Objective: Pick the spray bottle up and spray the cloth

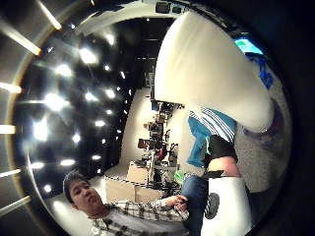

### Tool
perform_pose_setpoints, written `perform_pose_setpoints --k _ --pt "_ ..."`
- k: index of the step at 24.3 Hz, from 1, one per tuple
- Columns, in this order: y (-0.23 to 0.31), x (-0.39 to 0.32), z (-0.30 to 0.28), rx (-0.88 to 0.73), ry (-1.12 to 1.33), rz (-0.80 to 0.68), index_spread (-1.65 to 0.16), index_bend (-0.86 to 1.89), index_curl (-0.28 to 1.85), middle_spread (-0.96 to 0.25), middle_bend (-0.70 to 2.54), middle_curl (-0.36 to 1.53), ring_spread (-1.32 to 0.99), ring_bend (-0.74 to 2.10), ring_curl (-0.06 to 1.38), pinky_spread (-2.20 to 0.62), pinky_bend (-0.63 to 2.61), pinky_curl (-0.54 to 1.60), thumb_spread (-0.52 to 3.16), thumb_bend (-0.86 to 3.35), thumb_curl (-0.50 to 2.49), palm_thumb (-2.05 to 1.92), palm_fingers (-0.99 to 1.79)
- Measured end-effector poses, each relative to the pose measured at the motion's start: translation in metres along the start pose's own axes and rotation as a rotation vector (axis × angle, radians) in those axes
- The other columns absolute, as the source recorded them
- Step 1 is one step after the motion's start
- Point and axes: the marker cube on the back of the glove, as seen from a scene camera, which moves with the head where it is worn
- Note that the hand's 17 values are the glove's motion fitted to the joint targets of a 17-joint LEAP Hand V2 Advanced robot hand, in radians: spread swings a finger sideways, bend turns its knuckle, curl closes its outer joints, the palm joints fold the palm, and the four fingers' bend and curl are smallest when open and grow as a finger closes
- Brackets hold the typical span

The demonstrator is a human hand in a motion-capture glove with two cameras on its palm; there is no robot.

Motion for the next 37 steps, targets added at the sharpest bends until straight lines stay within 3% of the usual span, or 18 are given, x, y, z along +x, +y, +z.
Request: perform_pose_setpoints --k 9,19,29,37 --pt "-0.026 0.004 0.017 0.007 -0.173 -0.069 -0.29 0.13 0.17 -0.02 0.28 0.33 0.02 0.59 0.33 0.17 0.67 0.29 0.89 -0.01 0.51 0.92 0.39" --pt "-0.044 0.007 0.035 -0.027 -0.267 -0.124 -0.29 0.11 0.2 -0.05 0.29 0.35 -0.06 0.64 0.34 0.1 0.64 0.28 0.86 -0.01 0.54 1.0 0.67" --pt "-0.057 0.01 0.041 0.129 -0.295 -0.137 -0.29 0.2 0.24 -0.13 0.47 0.44 -0.16 0.6 0.37 -0.05 0.63 0.31 0.59 -0.01 0.61 1.08 1.16" --pt "-0.061 0.008 0.042 0.235 -0.279 -0.141 -0.29 0.23 0.33 -0.15 0.48 0.47 -0.19 0.61 0.41 -0.13 0.6 0.34 0.4 -0.03 0.66 1.11 1.26"
